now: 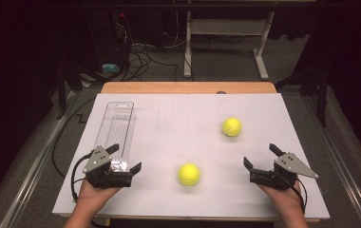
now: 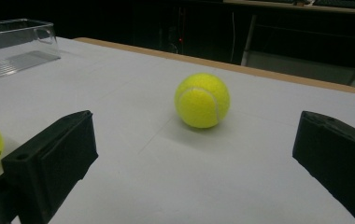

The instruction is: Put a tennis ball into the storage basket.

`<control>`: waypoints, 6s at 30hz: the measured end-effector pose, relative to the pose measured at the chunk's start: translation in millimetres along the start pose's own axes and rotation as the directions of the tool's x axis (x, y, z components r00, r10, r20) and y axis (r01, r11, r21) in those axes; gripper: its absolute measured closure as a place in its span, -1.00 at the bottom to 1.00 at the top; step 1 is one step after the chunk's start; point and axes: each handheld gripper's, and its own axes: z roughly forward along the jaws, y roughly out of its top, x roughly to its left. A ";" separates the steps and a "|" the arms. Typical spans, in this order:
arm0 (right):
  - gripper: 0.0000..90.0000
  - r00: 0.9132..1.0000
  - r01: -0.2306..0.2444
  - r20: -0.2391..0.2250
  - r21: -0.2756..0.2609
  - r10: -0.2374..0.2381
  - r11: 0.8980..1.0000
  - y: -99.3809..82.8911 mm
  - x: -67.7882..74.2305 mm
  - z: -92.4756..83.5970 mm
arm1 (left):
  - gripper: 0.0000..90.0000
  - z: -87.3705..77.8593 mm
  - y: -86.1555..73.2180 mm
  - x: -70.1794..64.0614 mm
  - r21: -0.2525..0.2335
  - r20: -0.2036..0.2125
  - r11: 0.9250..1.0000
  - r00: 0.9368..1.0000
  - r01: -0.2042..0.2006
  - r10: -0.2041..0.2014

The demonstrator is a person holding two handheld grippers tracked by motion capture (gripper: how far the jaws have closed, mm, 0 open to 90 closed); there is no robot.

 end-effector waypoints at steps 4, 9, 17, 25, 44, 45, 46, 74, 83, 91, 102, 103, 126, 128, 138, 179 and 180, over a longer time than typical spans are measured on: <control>-1.00 1.000 -0.002 -0.005 0.013 0.002 1.000 -1.2 1.5 1.2 | -0.99 5.9 1.5 -5.9 0.059 0.033 0.998 0.999 -0.017 0.015; -1.00 1.000 0.006 -0.016 0.023 -0.005 1.000 -1.9 2.9 3.7 | -0.99 12.9 2.0 -12.5 0.126 0.066 0.991 0.997 -0.033 0.025; -1.00 0.999 0.012 -0.036 0.033 -0.010 0.999 -4.8 5.3 7.1 | -0.99 25.9 0.1 -23.0 0.232 0.102 0.971 0.994 -0.055 0.032; -1.00 0.999 0.016 -0.041 0.041 -0.015 0.999 -7.1 5.0 7.3 | -0.99 37.2 -3.3 -32.3 0.323 0.126 0.942 0.991 -0.089 0.050; -1.00 0.998 0.040 -0.055 0.059 -0.037 0.997 -9.7 8.8 8.4 | -0.98 59.4 -6.6 -45.1 0.519 0.160 0.846 0.986 -0.124 0.046; -1.00 0.998 0.038 -0.055 0.053 -0.035 0.998 -9.4 8.2 7.7 | -0.98 60.0 -5.2 -47.2 0.525 0.162 0.841 0.985 -0.129 0.050; -1.00 0.998 0.038 -0.053 0.048 -0.036 0.998 -9.1 7.4 7.1 | -0.98 60.6 -2.9 -48.9 0.528 0.163 0.838 0.985 -0.135 0.056; -1.00 0.999 0.017 -0.052 0.051 -0.014 0.999 -9.6 5.9 2.9 | -0.99 103.9 63.8 -63.8 0.690 0.302 0.673 0.951 -0.267 0.068; -1.00 0.998 0.015 -0.053 0.050 -0.013 0.999 -9.6 5.9 2.8 | -0.99 125.3 72.6 -80.7 0.713 0.340 0.622 0.935 -0.325 0.100; -1.00 0.998 0.016 -0.054 0.051 -0.013 0.999 -9.7 5.5 2.6 | -0.99 144.4 76.4 -94.8 0.716 0.374 0.600 0.922 -0.357 0.102; -1.00 0.998 0.023 -0.051 0.051 -0.021 0.998 -9.5 6.0 4.1 | -0.81 162.9 74.4 -98.2 0.729 0.399 0.576 0.913 -0.371 0.083; -1.00 0.999 0.023 -0.046 0.055 -0.020 0.998 -9.9 5.6 4.2 | -0.63 163.9 74.1 -97.9 0.729 0.406 0.571 0.910 -0.376 0.082; -1.00 0.999 0.017 -0.033 0.074 -0.014 0.997 -16.0 2.1 4.8 | -0.41 167.1 77.8 -102.1 0.755 0.382 0.546 0.920 -0.363 0.083; -1.00 0.999 0.015 -0.035 0.076 -0.012 0.997 -15.6 3.0 4.5 | -0.41 166.2 80.0 -102.1 0.754 0.376 0.549 0.922 -0.360 0.088; -1.00 0.999 0.026 -0.029 0.070 -0.024 0.997 -13.6 2.8 3.1 | -0.41 152.0 103.8 -102.0 0.744 0.360 0.561 0.925 -0.363 0.122; -1.00 0.999 0.015 -0.037 0.083 -0.012 0.996 -17.1 1.2 4.9 | -0.41 71.2 153.2 27.6 0.816 0.083 0.574 0.997 -0.070 0.003; -1.00 0.999 0.015 -0.038 0.083 -0.012 0.996 -17.1 1.2 5.0 | -0.41 68.7 152.7 32.9 0.814 0.069 0.578 0.998 -0.055 -0.002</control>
